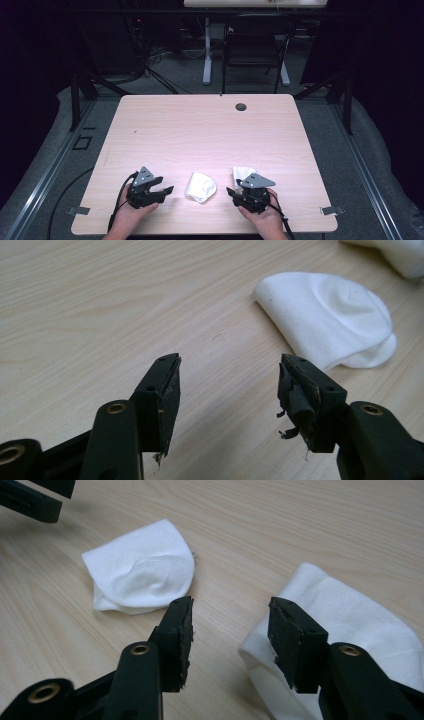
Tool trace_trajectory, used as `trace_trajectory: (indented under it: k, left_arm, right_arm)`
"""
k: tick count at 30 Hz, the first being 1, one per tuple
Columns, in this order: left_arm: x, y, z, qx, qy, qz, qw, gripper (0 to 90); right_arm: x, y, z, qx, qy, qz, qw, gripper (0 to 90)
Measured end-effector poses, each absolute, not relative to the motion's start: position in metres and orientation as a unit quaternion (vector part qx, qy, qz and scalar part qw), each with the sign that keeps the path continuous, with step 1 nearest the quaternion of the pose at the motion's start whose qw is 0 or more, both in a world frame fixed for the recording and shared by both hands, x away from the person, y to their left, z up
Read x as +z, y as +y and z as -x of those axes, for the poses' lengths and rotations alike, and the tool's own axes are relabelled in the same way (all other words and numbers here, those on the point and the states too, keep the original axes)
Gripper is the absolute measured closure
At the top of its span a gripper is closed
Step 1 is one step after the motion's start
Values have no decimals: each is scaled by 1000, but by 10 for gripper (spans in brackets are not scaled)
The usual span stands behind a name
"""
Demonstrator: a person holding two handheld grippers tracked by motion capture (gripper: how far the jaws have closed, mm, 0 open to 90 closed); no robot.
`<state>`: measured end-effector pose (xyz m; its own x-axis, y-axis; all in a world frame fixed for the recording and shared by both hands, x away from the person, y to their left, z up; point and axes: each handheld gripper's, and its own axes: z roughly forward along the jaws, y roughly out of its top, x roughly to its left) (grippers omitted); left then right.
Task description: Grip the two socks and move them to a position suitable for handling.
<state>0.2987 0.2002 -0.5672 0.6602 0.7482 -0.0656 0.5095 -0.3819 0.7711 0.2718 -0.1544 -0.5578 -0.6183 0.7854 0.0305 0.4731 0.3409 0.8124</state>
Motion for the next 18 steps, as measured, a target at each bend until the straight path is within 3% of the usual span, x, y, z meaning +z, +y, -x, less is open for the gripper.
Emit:
trace_trajectory:
  k: [6,10,18]
  left_arm:
    - [-567,197,-299,131,402,-815,397,442]
    - [-567,195,-298,132,394,-819,396,442]
    - [-567,186,-297,134,372,-823,409,455]
  right_arm:
    - [-559,-158,-272,423,784,-400,213,436]
    - [-558,-158,-274,442,777,-395,212,440]
    - [-557,-152,-272,429,793,-396,176,598]
